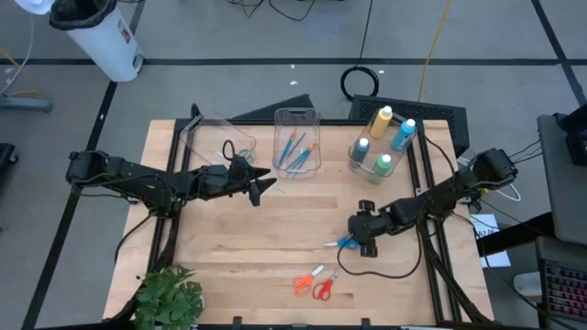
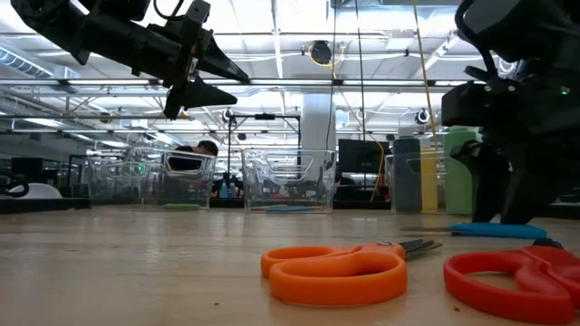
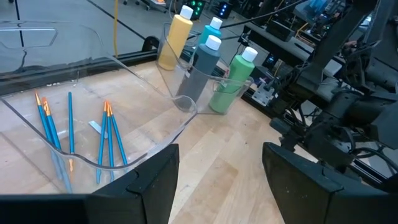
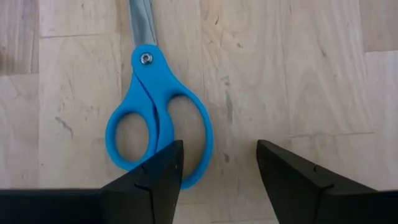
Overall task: Pick & Place Paint Supplies
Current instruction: Put the blue scissors into the left transparent bin
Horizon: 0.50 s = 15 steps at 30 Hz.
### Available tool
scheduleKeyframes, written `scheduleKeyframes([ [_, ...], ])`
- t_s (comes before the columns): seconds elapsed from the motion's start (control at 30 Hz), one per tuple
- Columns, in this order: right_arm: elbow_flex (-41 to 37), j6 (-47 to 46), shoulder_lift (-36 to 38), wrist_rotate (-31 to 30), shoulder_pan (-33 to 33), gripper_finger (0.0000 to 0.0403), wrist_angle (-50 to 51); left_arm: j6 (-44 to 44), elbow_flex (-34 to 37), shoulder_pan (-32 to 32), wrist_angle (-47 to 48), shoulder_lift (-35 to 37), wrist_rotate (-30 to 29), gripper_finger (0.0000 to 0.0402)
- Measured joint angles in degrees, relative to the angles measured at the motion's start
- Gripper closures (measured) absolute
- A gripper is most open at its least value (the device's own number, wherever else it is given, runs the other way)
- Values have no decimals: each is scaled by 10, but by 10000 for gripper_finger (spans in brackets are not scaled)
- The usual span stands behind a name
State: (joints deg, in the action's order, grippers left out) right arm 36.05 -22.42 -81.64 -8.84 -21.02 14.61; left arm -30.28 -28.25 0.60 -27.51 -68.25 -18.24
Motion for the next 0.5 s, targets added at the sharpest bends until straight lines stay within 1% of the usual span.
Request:
scheduleKeyframes([
  [0.1, 1, 15, -8, 0, -1, 217, -2, 0, 0, 0, 0, 0, 0, 163],
  [0.17, 2, 24, -16, 2, -1, 234, -2, 0, 0, 0, 0, 0, 0, 163],
  [0.5, 2, 26, -25, 1, -5, 376, -2, 0, 0, 0, 0, 0, 0, 163],
])
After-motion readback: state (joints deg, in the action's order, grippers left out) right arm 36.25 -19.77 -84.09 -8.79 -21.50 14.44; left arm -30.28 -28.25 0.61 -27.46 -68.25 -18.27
